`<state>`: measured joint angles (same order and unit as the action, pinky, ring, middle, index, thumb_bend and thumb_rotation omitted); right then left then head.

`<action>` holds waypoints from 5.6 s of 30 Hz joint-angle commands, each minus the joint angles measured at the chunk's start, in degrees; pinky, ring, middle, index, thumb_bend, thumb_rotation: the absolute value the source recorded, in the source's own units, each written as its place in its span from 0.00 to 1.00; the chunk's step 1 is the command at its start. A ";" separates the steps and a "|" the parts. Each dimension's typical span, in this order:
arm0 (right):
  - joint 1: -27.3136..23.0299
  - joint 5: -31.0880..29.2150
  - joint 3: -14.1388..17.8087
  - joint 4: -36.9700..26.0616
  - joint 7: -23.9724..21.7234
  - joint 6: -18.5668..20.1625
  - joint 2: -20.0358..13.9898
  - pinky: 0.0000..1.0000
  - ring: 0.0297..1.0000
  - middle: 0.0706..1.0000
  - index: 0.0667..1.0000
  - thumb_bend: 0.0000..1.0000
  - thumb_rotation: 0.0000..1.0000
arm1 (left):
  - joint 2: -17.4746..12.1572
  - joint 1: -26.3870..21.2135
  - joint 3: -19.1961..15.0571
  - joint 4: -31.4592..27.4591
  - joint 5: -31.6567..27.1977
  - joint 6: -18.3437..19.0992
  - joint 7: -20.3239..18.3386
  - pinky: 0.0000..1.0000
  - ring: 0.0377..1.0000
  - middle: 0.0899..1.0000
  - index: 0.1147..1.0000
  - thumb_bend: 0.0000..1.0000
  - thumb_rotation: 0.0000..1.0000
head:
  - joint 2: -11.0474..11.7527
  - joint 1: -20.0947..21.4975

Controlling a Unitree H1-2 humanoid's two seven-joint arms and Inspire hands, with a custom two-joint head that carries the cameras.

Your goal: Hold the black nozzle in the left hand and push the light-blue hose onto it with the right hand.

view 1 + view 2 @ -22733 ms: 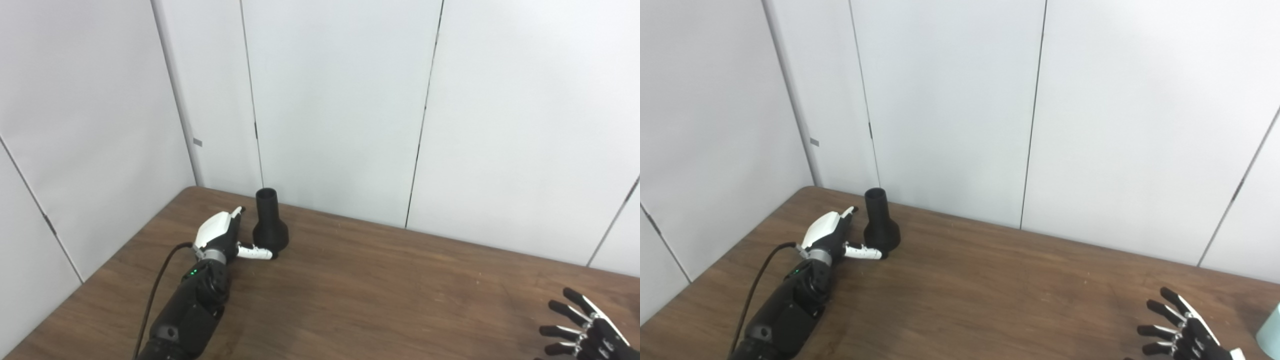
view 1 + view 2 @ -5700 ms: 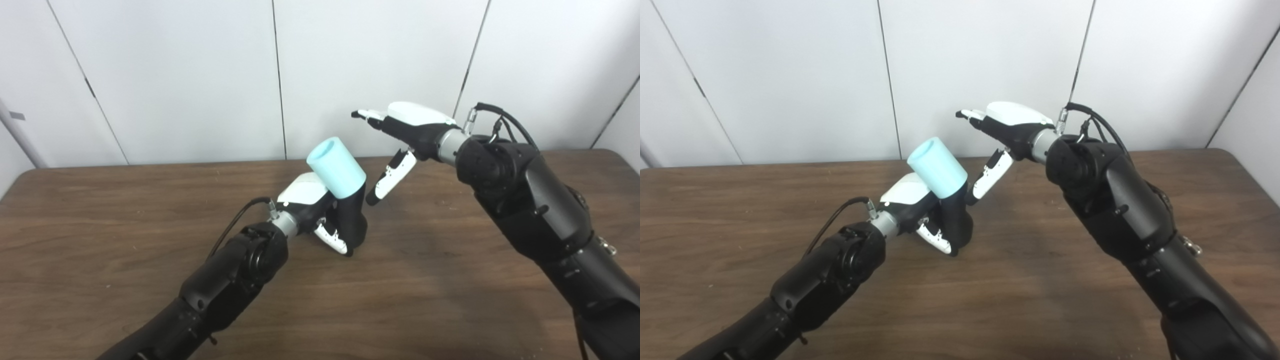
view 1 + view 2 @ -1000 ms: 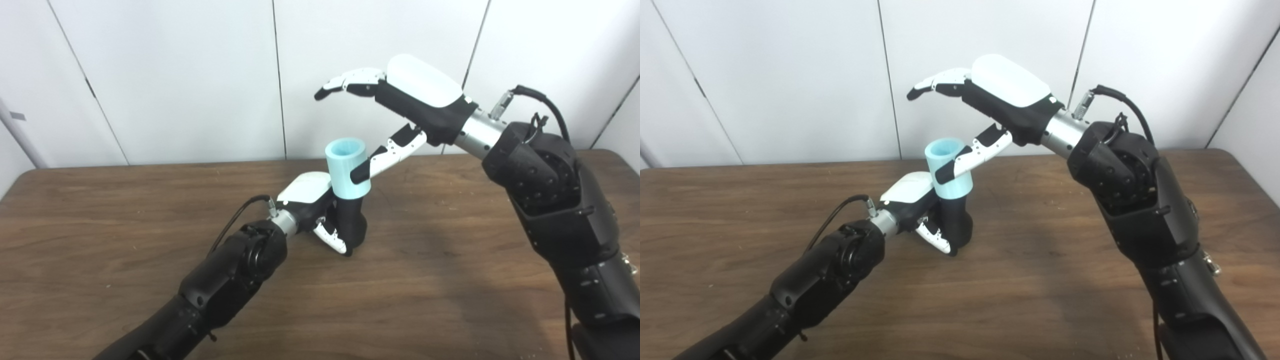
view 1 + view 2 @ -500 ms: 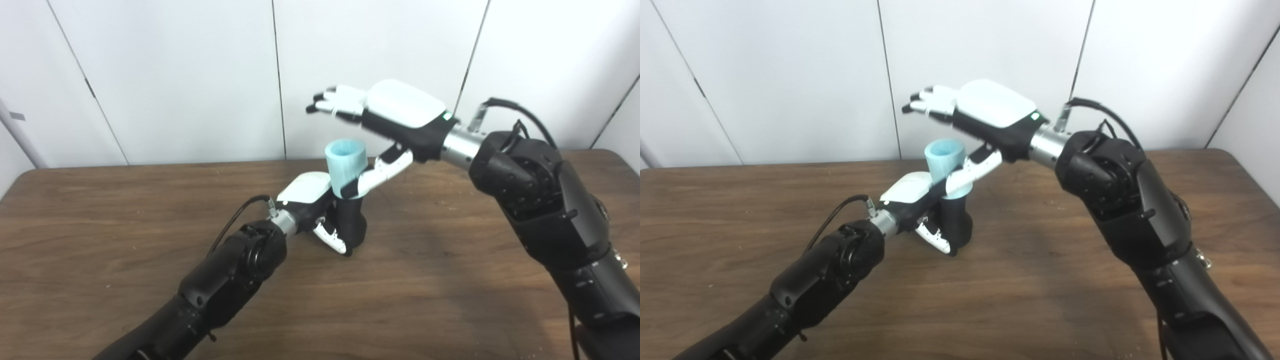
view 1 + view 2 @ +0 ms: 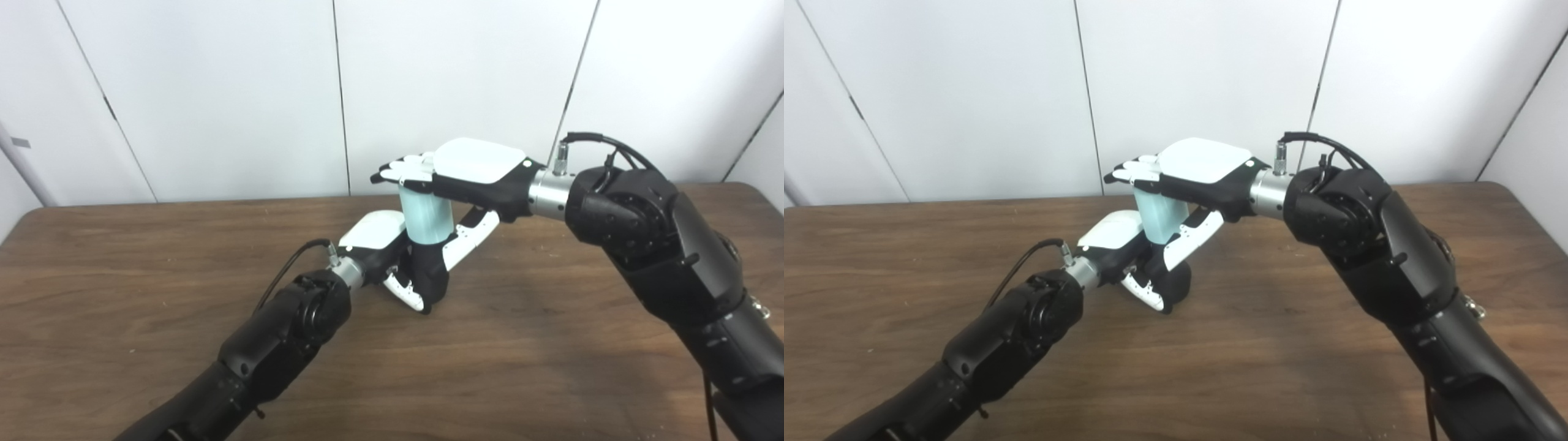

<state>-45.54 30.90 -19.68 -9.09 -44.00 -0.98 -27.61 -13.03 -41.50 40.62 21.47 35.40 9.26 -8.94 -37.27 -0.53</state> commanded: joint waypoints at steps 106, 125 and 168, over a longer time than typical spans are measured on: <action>0.37 -3.77 -9.29 0.93 -2.20 7.14 -2.04 0.84 0.95 0.93 0.90 0.76 0.82 | -1.32 10.29 -10.33 0.94 -4.09 0.92 -7.61 0.57 0.55 0.48 0.39 0.52 0.00 | -3.15 -0.90; 0.93 -2.69 -9.64 0.01 -3.25 7.81 -2.86 0.89 0.96 0.95 0.93 0.78 0.85 | -1.65 9.99 -10.56 0.80 -3.77 1.64 -8.76 0.57 0.56 0.48 0.38 0.52 0.00 | -3.42 -0.51; 9.44 -3.50 10.21 -4.31 19.76 14.32 9.54 0.75 0.93 1.00 1.00 0.69 0.32 | -0.76 9.21 -10.16 3.62 -3.34 0.35 -8.13 0.59 0.55 0.47 0.40 0.52 0.00 | -2.62 -0.21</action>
<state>-33.95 28.24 -10.78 -11.57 -25.88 13.13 -18.14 -11.96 -36.33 28.90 20.26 31.33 6.23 -11.92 -39.82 -0.70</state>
